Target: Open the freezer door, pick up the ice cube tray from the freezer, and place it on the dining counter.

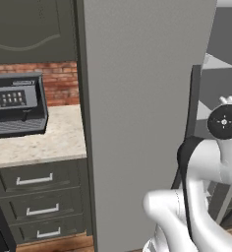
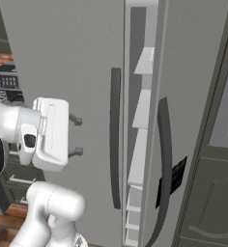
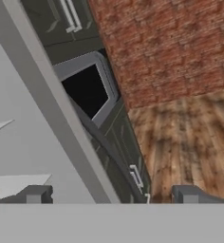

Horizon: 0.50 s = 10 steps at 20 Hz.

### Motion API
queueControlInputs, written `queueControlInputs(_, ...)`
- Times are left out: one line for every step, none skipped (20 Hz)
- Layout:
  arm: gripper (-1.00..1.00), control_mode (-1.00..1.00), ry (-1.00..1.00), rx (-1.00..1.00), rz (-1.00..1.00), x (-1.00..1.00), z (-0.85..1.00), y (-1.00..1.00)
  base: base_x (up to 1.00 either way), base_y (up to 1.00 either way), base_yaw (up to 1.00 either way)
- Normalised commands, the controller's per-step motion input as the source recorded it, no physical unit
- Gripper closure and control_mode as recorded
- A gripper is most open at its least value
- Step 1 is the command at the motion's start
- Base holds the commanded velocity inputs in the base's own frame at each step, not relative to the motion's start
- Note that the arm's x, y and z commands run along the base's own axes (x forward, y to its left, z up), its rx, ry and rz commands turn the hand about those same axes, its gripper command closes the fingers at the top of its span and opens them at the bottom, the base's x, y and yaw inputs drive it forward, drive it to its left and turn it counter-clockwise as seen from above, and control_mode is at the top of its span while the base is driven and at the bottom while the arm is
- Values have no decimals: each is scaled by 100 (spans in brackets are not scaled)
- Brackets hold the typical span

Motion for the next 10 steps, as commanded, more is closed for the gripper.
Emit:
queueControlInputs(-100, -100, 0, -1, -7, 21, -6, -12, 0, 0, 0)
queueControlInputs(-100, -100, 0, -1, -6, 26, -11, -12, 0, 0, 0)
queueControlInputs(-100, -100, 0, 0, -6, 27, -7, -20, 0, 0, 0)
queueControlInputs(-100, -100, 0, -1, -7, 25, -10, -15, 0, 0, 0)
queueControlInputs(-100, -100, 0, -2, -7, 24, -12, -12, 0, 0, 0)
queueControlInputs(-100, -100, 0, -1, -7, 26, -15, -16, 0, 0, 0)
queueControlInputs(-100, -100, 0, 0, -7, 34, -19, -20, 0, 0, 0)
queueControlInputs(-100, -100, 0, 0, -6, 36, -22, -18, 0, 0, 0)
queueControlInputs(-100, -100, 0, 0, -6, 37, -20, -18, 0, 0, 0)
queueControlInputs(-100, -100, 0, 0, -5, 34, -19, -23, 0, 0, 0)
